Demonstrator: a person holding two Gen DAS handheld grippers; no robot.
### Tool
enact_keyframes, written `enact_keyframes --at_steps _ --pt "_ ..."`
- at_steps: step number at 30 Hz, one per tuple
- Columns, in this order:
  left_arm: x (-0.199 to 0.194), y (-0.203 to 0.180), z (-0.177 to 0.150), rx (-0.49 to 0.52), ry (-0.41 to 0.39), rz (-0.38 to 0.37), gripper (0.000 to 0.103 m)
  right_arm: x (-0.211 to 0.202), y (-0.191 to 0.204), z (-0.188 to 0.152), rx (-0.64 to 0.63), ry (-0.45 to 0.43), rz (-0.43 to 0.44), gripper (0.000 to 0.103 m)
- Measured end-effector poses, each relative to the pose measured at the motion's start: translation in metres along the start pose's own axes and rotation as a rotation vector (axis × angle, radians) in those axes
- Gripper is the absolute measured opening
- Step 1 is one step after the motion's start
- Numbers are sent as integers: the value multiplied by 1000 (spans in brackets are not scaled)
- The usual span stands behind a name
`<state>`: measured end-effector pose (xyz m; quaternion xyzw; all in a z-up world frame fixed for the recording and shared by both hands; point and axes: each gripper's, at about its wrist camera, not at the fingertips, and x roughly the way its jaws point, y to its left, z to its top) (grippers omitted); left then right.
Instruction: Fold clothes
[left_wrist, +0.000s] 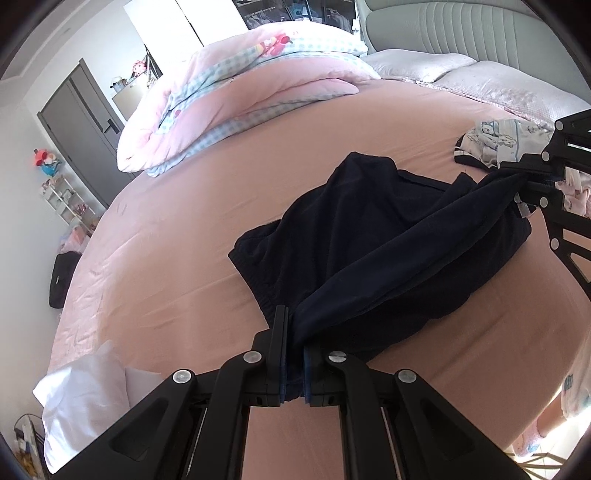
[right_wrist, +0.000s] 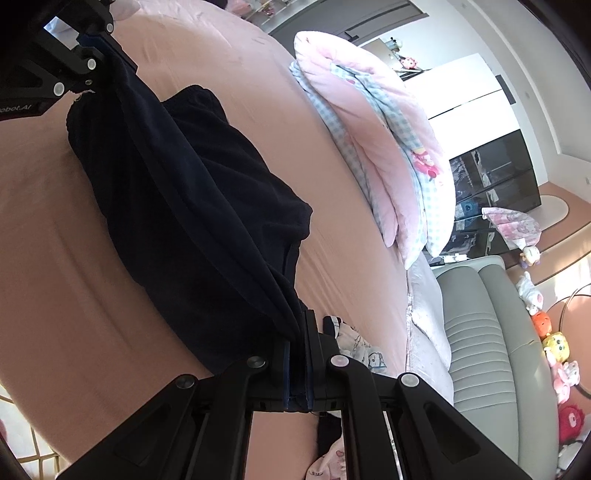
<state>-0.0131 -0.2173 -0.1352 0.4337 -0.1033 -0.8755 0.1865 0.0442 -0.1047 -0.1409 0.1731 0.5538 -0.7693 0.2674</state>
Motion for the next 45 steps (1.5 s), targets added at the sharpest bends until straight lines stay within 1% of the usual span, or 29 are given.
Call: enact_keyframes --at_steps 6,11,14,18,26,29,32,40,45 --pt "14 17 17 -60 0 -20 5 15 -13 15 10 -16 -24 7" --pt "27 26 29 -73 2 -11 5 28 -24 32 -13 -48 -69 7" --pt "33 36 36 -97 5 -33 5 35 -31 42 -34 -71 -90 7" --pt "43 49 45 -137 17 -60 5 46 -41 56 -41 -82 -62 7" --pt "70 64 54 -164 69 -65 5 74 -51 79 -10 -47 38 7" --pt "76 68 56 -174 82 -77 5 83 -50 85 -11 -25 47 7" --pt "85 70 60 -183 97 -73 5 93 -53 90 6 0 71 7" --pt "102 79 64 -228 136 -87 5 104 -57 98 40 42 112 7" --pt "110 81 66 -229 151 -83 5 117 -57 101 24 65 132 7"
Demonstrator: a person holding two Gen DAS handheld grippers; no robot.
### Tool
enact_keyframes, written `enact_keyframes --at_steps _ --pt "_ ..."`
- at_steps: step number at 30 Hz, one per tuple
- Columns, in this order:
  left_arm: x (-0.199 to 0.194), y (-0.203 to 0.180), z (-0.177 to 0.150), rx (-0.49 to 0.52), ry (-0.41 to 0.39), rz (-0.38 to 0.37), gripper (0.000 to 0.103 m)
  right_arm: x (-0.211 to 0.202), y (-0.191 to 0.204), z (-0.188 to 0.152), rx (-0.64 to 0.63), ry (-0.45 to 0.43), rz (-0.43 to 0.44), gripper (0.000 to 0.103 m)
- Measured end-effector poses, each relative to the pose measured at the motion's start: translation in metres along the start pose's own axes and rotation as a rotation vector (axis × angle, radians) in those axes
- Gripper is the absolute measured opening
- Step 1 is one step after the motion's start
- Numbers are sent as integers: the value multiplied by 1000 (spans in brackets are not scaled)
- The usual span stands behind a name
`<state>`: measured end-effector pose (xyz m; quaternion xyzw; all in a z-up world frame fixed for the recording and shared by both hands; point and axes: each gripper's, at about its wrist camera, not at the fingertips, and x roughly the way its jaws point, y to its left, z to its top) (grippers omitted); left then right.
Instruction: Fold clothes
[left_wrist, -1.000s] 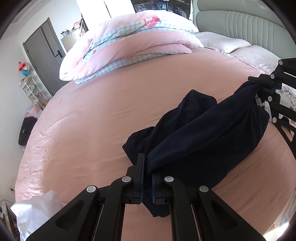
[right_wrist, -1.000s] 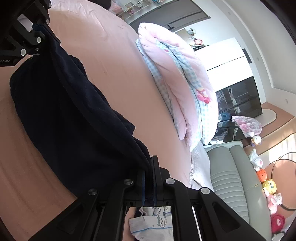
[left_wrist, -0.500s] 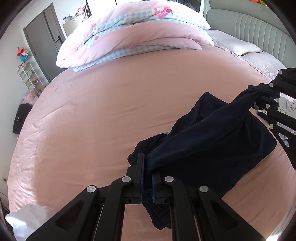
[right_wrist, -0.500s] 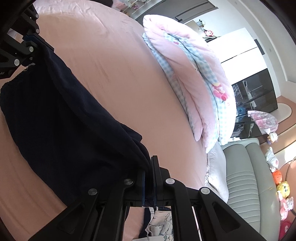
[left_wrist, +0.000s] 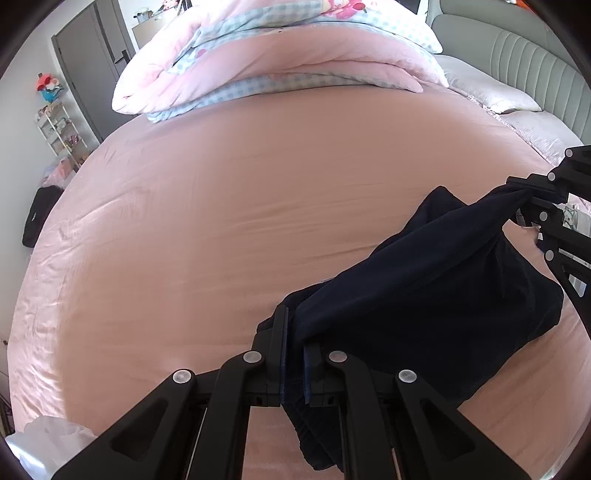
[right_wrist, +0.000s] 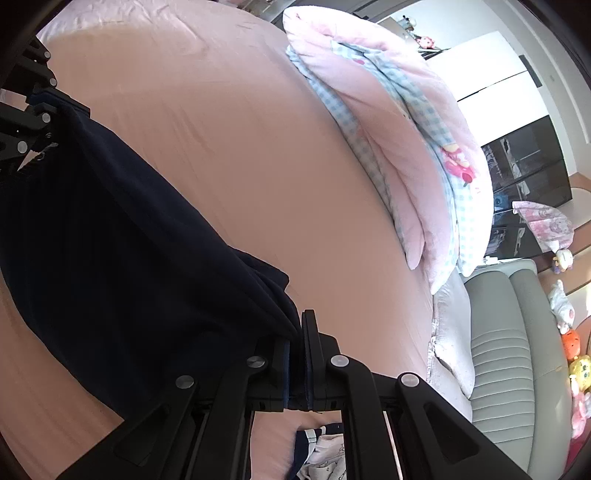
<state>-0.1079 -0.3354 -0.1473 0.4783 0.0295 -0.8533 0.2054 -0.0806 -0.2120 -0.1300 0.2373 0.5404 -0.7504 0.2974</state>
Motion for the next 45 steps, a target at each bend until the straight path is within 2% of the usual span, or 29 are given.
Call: enact_keyframes --at_steps 6,10,12,13,14,15,16,17,18,19,23,26,32,35,37,39,45 --pt "11 2 2 -2 40 -2 7 15 -6 6 45 33 65 7" --pt "18 15 6 -74 68 -66 7 23 -9 10 76 61 98 7" --pt "21 25 9 -133 84 -108 7 29 -10 11 92 87 113 13" --pt "23 31 10 -172 101 -121 10 32 -11 10 98 103 108 26" --pt "25 37 11 -208 112 -135 13 35 -12 10 105 118 102 43" --pt "26 43 11 -245 122 -149 21 34 -15 9 117 118 88 51" --pt "25 49 12 -277 114 -165 36 33 -19 8 139 104 84 63" --pt "23 54 12 -309 104 -181 47 31 -24 7 162 90 83 66" --pt "21 60 12 -336 89 -191 74 29 -31 5 197 88 109 66" --pt "15 63 13 -355 70 -195 87 27 -39 4 232 86 135 68" --pt "-5 73 17 -406 23 -245 87 14 -72 -9 389 64 242 68" --pt "-25 78 12 -442 -19 -302 87 0 -98 -31 544 30 370 68" --pt "-57 59 -9 -453 -88 -351 87 -23 -128 -105 997 -69 709 69" --pt "-69 44 -17 -441 -92 -372 87 -24 -123 -141 1211 -71 853 69" --pt "-70 28 -18 -413 -94 -361 87 -17 -116 -153 1281 -47 887 69" --pt "-71 18 -22 -389 -96 -349 87 -15 -107 -158 1310 -22 856 69" --pt "-75 -6 -37 -345 -82 -295 87 -17 -83 -169 1344 -63 889 69"
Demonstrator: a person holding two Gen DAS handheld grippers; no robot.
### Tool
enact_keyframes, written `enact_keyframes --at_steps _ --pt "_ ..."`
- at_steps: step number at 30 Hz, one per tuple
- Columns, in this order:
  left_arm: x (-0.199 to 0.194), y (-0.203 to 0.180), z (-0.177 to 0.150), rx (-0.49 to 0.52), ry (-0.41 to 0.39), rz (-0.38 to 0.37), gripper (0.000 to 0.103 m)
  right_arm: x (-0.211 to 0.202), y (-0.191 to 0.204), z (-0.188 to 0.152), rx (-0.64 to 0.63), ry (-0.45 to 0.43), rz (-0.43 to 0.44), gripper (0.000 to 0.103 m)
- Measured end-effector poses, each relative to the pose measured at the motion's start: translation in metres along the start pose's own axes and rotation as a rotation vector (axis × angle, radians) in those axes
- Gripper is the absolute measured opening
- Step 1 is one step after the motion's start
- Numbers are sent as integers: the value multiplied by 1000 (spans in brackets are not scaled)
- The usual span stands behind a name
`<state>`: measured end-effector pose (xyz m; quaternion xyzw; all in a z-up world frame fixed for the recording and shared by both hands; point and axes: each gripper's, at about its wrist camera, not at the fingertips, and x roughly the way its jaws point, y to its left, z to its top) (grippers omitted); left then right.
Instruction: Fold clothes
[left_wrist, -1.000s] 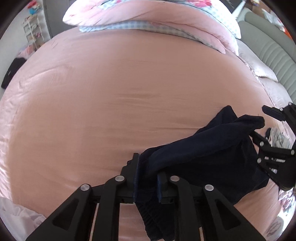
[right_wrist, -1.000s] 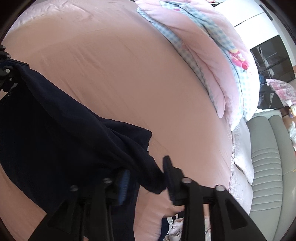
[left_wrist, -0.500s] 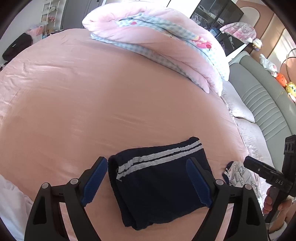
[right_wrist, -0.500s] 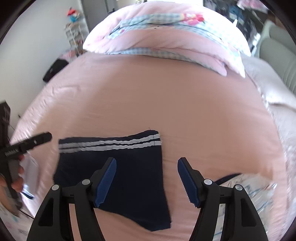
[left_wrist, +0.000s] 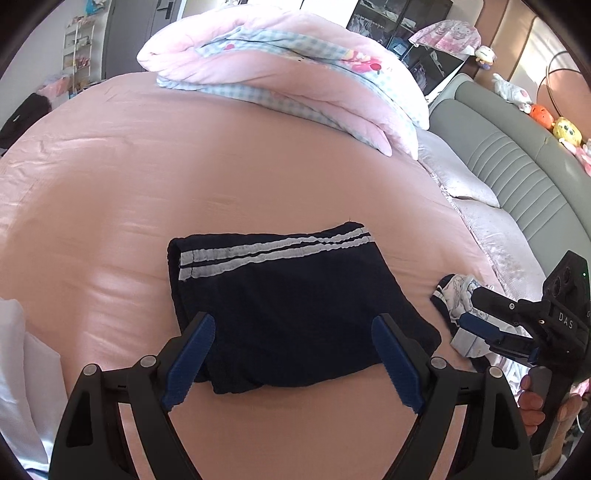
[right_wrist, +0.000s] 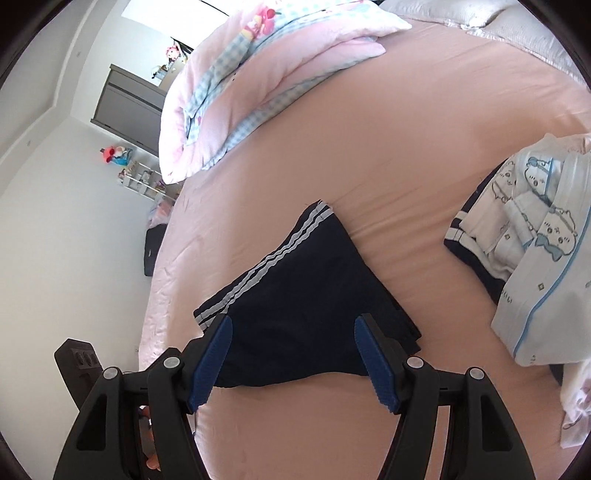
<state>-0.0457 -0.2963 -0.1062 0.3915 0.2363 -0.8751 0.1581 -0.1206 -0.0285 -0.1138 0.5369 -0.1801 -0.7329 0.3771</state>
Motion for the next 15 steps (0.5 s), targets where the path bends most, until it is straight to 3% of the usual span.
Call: enact_keyframes --at_steps 5,8,11,15 --pt "-16 8 -24 -71 -12 -3 87 0 8 -18 -29 -42 -52 69" --pt "-20 20 -33 -124 -13 47 87 -2 10 -28 -31 -56 -65 69" --pt "-22 32 -41 -192 -11 29 87 -3 8 -37 -25 -69 -46 69" --pt "-12 44 -46 -267 26 15 87 0 2 -48 -16 -78 -107 69"
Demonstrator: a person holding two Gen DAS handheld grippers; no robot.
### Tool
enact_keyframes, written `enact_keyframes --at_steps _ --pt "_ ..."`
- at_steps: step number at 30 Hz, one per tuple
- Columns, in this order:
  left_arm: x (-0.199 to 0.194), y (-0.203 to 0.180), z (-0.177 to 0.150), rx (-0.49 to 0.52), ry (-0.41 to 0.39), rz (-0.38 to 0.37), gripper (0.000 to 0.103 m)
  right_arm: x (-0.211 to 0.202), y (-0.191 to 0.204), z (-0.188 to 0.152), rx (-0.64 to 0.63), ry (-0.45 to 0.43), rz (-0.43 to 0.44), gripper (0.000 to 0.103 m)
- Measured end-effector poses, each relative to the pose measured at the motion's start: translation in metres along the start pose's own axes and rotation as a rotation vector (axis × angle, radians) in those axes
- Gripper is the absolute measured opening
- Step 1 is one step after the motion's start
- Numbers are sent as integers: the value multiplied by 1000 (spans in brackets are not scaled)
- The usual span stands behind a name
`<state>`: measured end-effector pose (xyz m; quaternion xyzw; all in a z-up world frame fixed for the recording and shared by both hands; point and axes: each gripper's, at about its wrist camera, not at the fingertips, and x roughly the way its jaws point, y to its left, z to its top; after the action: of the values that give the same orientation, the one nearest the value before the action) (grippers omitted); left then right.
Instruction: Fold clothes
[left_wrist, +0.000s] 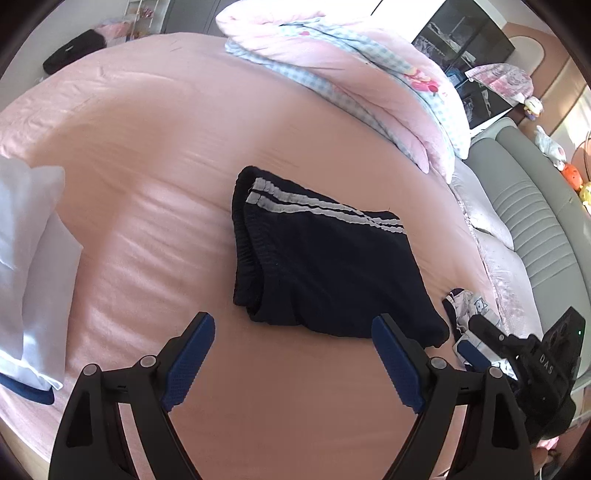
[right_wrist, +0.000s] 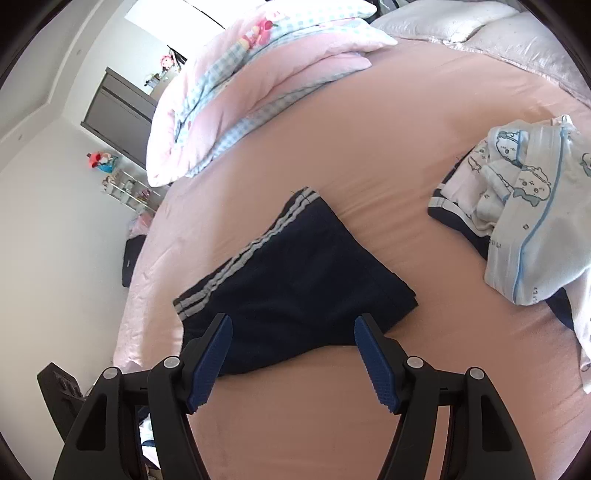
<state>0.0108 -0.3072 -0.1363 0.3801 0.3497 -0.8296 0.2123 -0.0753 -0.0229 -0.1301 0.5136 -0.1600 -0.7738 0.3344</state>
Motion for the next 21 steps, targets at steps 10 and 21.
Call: enact_keyframes --at_steps 10,21 --pt "36 20 -18 -130 116 -96 87 30 -32 -15 173 161 114 69" --pt "41 36 -27 -248 77 -162 88 44 -54 -27 335 144 62 69"
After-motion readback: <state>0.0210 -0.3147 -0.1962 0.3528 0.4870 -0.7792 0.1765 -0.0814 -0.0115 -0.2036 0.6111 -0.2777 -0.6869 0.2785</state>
